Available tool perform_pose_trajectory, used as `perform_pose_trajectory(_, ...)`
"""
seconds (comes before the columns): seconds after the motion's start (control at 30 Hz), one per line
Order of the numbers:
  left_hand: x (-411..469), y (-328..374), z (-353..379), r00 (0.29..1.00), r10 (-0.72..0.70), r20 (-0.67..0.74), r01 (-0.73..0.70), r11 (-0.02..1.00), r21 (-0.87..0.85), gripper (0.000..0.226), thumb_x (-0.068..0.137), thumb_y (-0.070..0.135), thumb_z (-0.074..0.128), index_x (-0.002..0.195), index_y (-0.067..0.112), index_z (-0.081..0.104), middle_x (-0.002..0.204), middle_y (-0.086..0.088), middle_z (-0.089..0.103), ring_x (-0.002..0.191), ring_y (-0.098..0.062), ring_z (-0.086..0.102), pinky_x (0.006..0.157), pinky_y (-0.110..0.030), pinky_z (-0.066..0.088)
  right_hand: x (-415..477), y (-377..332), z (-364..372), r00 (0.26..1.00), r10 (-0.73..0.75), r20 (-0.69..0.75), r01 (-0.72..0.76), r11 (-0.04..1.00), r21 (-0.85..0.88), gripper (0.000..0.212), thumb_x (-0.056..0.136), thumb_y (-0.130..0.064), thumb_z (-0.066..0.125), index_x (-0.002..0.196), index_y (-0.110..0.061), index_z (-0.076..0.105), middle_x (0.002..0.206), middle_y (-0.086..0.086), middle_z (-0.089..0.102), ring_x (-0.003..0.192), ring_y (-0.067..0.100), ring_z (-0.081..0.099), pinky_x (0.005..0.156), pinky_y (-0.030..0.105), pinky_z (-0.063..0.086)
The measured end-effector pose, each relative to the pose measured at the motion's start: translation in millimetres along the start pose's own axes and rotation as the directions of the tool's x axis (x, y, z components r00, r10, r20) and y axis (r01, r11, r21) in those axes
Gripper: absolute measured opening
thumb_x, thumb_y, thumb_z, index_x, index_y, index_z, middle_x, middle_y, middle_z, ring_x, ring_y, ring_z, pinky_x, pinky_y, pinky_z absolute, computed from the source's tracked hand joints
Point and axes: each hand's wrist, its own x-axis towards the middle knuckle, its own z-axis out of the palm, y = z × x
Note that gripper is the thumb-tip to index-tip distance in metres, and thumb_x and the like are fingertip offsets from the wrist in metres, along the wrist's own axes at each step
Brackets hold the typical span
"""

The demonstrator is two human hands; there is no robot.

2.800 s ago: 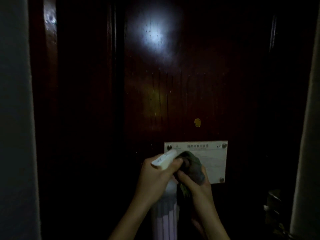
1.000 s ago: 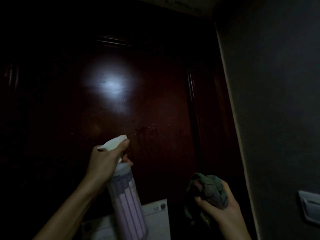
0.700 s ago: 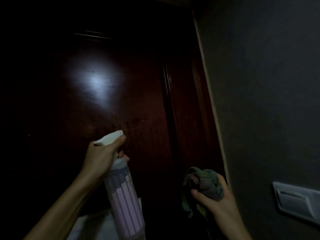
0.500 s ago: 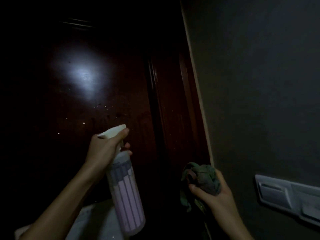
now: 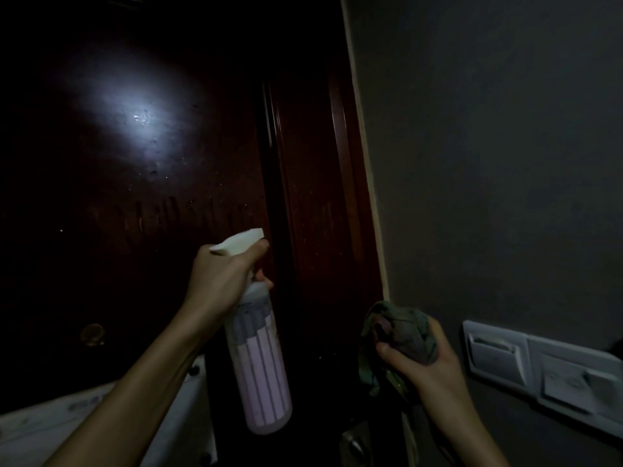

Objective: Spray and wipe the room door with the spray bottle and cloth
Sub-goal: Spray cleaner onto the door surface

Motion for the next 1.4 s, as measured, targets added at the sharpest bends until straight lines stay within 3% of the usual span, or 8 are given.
perform_pose_trajectory(0.13,-4.5,1.7,-1.3,0.999,-0.049,-0.007,0.049,0.998,-0.035,0.016,0.085,0.020,0.074,0.091,0.007,0.067,0.059,-0.008,0.065,0.057,-0.023,0.065,0.067,-0.041,0.058,-1.4,1.8,0.3,1.000,0.007,0.025,-0.006,1.000,-0.001,0.047,0.070,0.003,0.080,0.110,-0.018,0.065,0.091,-0.001,0.077,0.086,0.014,0.073,0.066,0.017,0.057)
perform_pose_trajectory(0.27,-10.4,-4.1,-7.7,0.999,-0.038,-0.021,0.038,0.999,-0.007,0.021,0.085,0.020,0.073,0.083,0.001,0.066,0.055,-0.013,0.061,0.055,-0.030,0.065,0.065,-0.040,0.055,-3.6,5.0,1.1,0.999,0.018,0.042,-0.018,1.000,0.003,0.047,0.070,0.003,0.080,0.109,-0.019,0.065,0.092,0.000,0.076,0.084,0.011,0.073,0.062,0.015,0.055)
perform_pose_trajectory(0.47,-35.7,-11.3,-11.8,0.991,-0.132,0.001,0.131,0.988,-0.081,0.012,0.085,0.016,0.072,0.097,0.015,0.068,0.076,-0.014,0.067,0.064,-0.020,0.065,0.054,-0.029,0.057,-11.0,10.1,5.1,0.997,0.038,0.073,-0.039,0.999,0.015,0.044,0.072,0.004,0.079,0.106,-0.019,0.065,0.090,0.000,0.076,0.079,0.007,0.073,0.061,0.014,0.054)
perform_pose_trajectory(0.67,-71.8,-42.4,-31.9,0.984,-0.155,-0.087,0.150,0.987,-0.056,0.028,0.084,0.017,0.073,0.111,0.011,0.069,0.072,-0.007,0.071,0.062,-0.015,0.066,0.066,-0.037,0.058,-25.4,25.7,17.4,0.993,0.061,0.100,-0.063,0.998,0.009,0.046,0.072,-0.002,0.081,0.110,-0.022,0.065,0.099,0.004,0.075,0.092,0.016,0.072,0.075,0.025,0.057)
perform_pose_trajectory(0.83,-128.3,-78.4,-49.0,0.960,-0.125,-0.250,0.149,0.985,0.081,0.004,0.079,0.028,0.078,0.075,0.027,0.076,0.072,-0.007,0.074,0.070,-0.025,0.071,0.075,-0.052,0.060,-52.9,39.2,39.5,0.981,0.105,0.163,-0.106,0.994,-0.007,0.049,0.073,-0.006,0.082,0.113,-0.024,0.062,0.100,0.000,0.074,0.095,0.016,0.072,0.081,0.029,0.057)
perform_pose_trajectory(1.0,-172.2,-95.8,-65.4,0.936,-0.085,-0.341,0.161,0.966,0.202,0.011,0.085,0.020,0.073,0.075,0.016,0.075,0.072,-0.009,0.074,0.073,-0.029,0.072,0.076,-0.055,0.058,-84.7,57.4,63.2,0.949,0.166,0.269,-0.168,0.986,-0.015,0.050,0.077,-0.005,0.079,0.117,-0.026,0.059,0.104,-0.003,0.073,0.096,0.009,0.071,0.074,0.020,0.056)
perform_pose_trajectory(1.33,-248.5,-106.6,-120.3,0.767,-0.128,-0.629,0.302,0.937,0.178,0.013,0.079,0.031,0.073,0.068,0.035,0.071,0.063,0.001,0.070,0.065,-0.023,0.071,0.067,-0.048,0.057,-158.9,110.4,131.1,0.866,0.218,0.451,-0.208,0.976,-0.072,0.050,0.076,0.012,0.074,0.109,-0.019,0.053,0.085,-0.016,0.075,0.078,-0.003,0.070,0.069,0.011,0.051)
perform_pose_trajectory(1.4,-268.5,-108.3,-143.1,0.733,-0.129,-0.668,0.349,0.914,0.206,0.009,0.076,0.037,0.071,0.070,0.030,0.070,0.067,-0.006,0.070,0.064,-0.025,0.070,0.064,-0.048,0.056,-181.7,109.7,154.3,0.823,0.226,0.520,-0.216,0.973,-0.081,0.037,0.080,-0.001,0.076,0.104,-0.019,0.054,0.079,-0.011,0.073,0.073,-0.002,0.068,0.064,0.016,0.050)
